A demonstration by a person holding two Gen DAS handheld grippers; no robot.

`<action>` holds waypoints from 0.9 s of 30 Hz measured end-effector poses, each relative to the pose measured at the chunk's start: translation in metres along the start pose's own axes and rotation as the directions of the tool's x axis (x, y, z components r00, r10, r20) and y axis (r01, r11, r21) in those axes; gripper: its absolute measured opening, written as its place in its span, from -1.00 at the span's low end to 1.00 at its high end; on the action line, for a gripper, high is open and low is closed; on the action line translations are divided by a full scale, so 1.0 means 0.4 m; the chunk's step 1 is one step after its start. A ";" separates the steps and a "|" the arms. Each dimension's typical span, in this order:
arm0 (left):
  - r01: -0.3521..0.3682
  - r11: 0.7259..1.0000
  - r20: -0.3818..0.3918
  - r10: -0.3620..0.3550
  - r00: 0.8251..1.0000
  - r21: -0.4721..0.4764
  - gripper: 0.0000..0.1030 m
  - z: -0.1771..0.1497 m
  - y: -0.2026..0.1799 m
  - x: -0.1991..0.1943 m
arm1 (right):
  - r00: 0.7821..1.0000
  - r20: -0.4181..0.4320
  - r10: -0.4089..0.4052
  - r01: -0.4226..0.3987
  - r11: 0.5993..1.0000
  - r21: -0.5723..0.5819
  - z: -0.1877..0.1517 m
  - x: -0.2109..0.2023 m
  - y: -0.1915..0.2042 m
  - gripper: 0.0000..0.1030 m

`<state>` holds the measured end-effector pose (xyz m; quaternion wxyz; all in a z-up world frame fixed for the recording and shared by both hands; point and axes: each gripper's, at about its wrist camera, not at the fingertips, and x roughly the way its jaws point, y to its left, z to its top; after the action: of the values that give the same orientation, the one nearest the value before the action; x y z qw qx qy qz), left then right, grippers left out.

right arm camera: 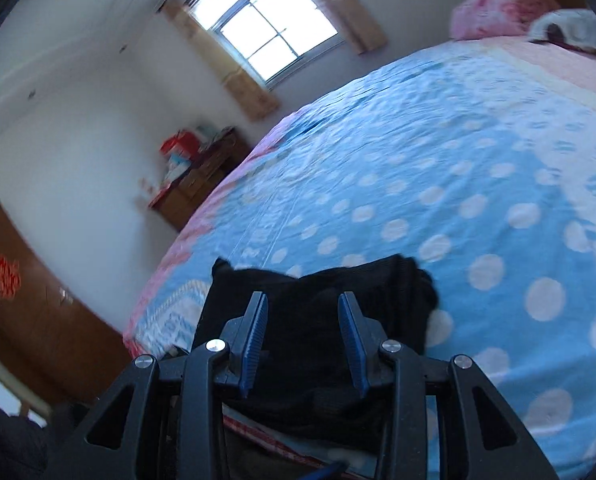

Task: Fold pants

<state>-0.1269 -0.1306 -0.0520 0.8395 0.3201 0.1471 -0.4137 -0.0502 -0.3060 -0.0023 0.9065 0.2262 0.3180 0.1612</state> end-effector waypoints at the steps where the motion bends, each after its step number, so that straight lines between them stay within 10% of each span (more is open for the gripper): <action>1: 0.006 1.000 -0.002 -0.006 1.000 -0.030 0.75 -0.006 0.023 -0.018 | 0.999 -0.035 -0.008 0.007 1.000 -0.022 -0.011 0.022 0.005 -0.24; 5: -0.006 0.966 -0.035 -0.003 0.999 -0.259 0.76 -0.036 0.165 -0.050 | 0.982 -0.164 -0.089 0.078 0.994 -0.073 -0.097 0.062 -0.014 -0.24; 11: -0.162 0.840 -0.200 0.066 0.978 -0.518 0.75 -0.099 0.387 0.029 | 0.993 -0.111 -0.043 0.044 0.999 0.006 -0.125 0.018 -0.052 -0.25; 22: -0.340 0.642 -0.408 0.046 0.912 -0.687 0.75 -0.217 0.573 0.197 | 0.966 -0.080 -0.247 0.226 0.951 -0.209 -0.025 0.118 -0.017 -0.22; 27: -0.355 0.603 -0.449 -0.005 0.894 -0.714 0.77 -0.277 0.578 0.222 | 0.974 0.008 -0.229 0.222 0.935 -0.276 -0.066 0.096 -0.019 -0.22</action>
<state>0.1119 -0.0061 -0.0848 0.8811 0.0150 0.4497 -0.1457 -0.0377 -0.2877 -0.0440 0.9376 0.0584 0.3273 0.1017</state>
